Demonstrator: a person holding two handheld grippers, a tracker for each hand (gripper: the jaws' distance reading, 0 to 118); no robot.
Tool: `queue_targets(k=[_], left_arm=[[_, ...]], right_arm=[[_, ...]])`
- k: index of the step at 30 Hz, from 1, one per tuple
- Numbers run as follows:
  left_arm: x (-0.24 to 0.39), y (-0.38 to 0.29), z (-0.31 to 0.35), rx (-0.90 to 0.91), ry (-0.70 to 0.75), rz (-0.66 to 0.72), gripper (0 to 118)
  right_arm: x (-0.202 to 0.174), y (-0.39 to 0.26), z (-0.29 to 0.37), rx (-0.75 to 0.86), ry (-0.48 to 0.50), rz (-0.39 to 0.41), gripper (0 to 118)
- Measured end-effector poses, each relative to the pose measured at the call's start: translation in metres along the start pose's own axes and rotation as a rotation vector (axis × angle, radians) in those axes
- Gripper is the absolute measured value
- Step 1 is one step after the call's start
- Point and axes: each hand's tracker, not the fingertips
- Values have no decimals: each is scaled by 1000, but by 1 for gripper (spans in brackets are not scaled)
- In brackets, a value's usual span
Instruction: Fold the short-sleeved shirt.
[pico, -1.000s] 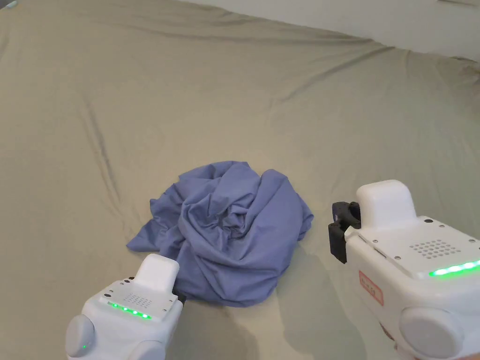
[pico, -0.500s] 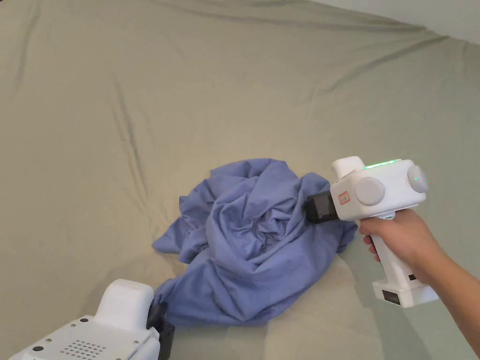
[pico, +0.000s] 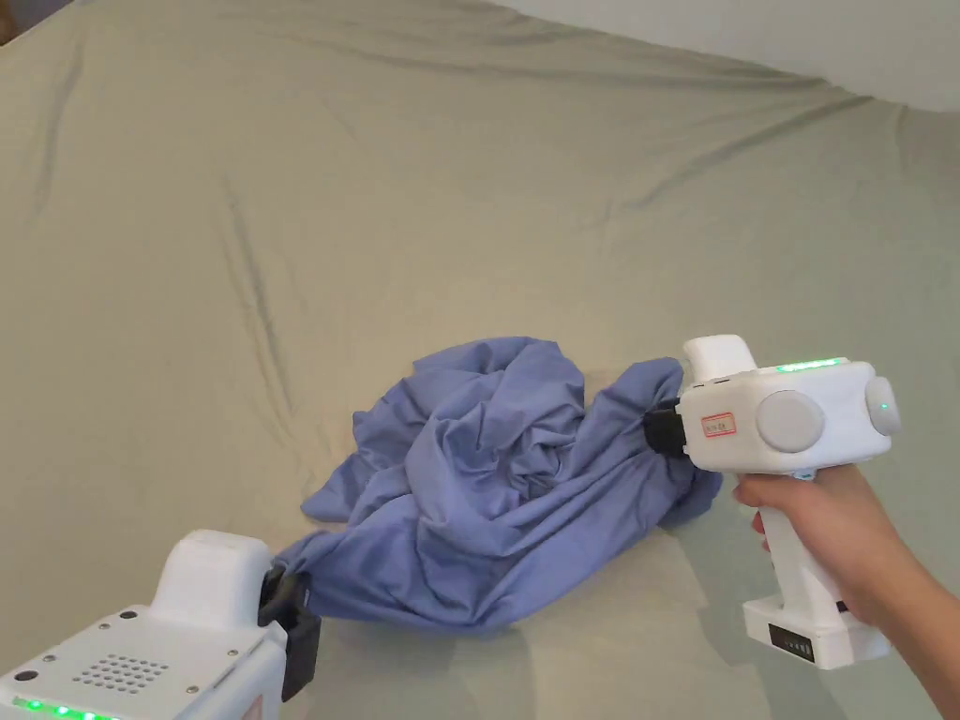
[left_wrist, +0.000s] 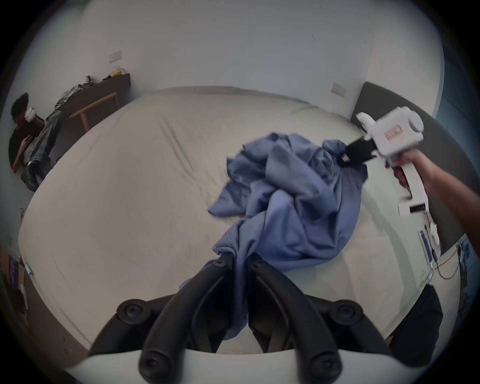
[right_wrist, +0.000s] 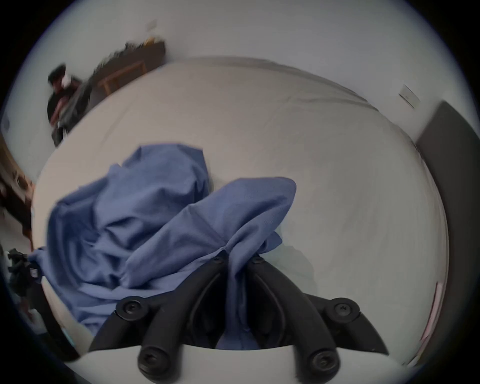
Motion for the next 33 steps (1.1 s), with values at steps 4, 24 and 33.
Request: queue_targets(k=[4,24,33], left_arm=[[-10,32,29,114,13,33,8],[15,199,200,673,-5,-44,8],[23,238,248,782,-3,-106,8]], right_arm=[[15,-6,77,139,-10,-73,12],[-28,-42,387,890,-171,-251,12],[-44,-17,452,974,-255,-176,12]])
